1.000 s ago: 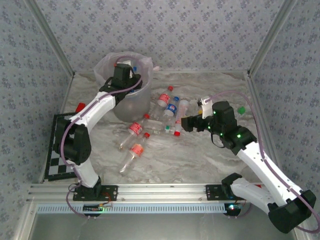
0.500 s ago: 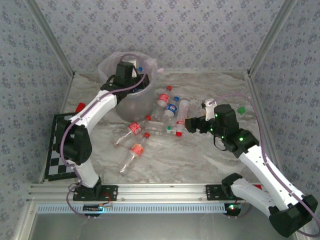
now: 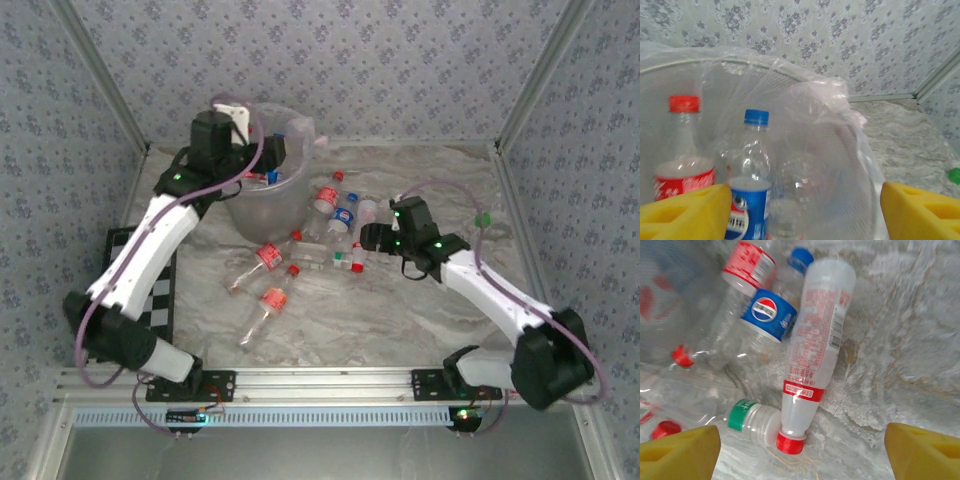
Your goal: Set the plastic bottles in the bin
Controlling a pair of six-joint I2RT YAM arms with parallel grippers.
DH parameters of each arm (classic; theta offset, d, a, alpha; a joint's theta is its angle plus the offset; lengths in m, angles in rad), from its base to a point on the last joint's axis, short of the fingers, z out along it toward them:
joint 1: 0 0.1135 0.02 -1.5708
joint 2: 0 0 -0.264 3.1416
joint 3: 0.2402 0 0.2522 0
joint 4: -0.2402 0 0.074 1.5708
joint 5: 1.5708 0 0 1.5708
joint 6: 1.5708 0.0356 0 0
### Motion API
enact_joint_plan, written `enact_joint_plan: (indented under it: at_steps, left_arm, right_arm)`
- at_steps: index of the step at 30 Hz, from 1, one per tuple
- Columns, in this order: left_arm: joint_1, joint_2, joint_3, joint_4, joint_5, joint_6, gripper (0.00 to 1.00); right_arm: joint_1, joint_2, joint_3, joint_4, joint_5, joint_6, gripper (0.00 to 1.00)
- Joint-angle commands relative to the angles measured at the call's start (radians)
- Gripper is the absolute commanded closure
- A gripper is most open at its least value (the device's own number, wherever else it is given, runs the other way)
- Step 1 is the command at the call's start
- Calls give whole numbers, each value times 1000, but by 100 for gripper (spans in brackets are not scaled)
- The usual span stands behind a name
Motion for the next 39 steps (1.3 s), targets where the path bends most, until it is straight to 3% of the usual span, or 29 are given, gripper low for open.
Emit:
enact_joint_plan:
  at_steps: [1,2,7,14,16,20,25,32,39]
  left_arm:
    - [-8,-134,-94,-48,51,-18,20]
    - [-8,-171,-133,-39,78,-37,20]
    - [-8,-275,-225,-5,127,-89,19]
    - [-8,-270,-230,14,185,-106,19]
    - [-8,-262,-230,17,205,-111,19]
    - [-8,-241,-215,37,242,-128,19]
    - [-9,-190,-175,93,278,-208,19]
    - [-26,-111,-90,183,343,-324,17]
    - [-161,66,120,128,384,-301,8]
  right_arm:
    - [5,92,30,76,20,40,27]
    - [3,124,36,93,15,40,31]
    - [-3,282,100,110,-16,33,31]
    - [-7,439,172,116,-14,43,31]
    - [-9,462,176,126,-9,46,34]
    - [-18,471,186,107,-14,31,50]
    - [-33,311,117,12,21,-43,58]
    - [-45,-54,-9,-92,-41,-184,61]
    - [-32,-420,-161,19,-259,-318,61]
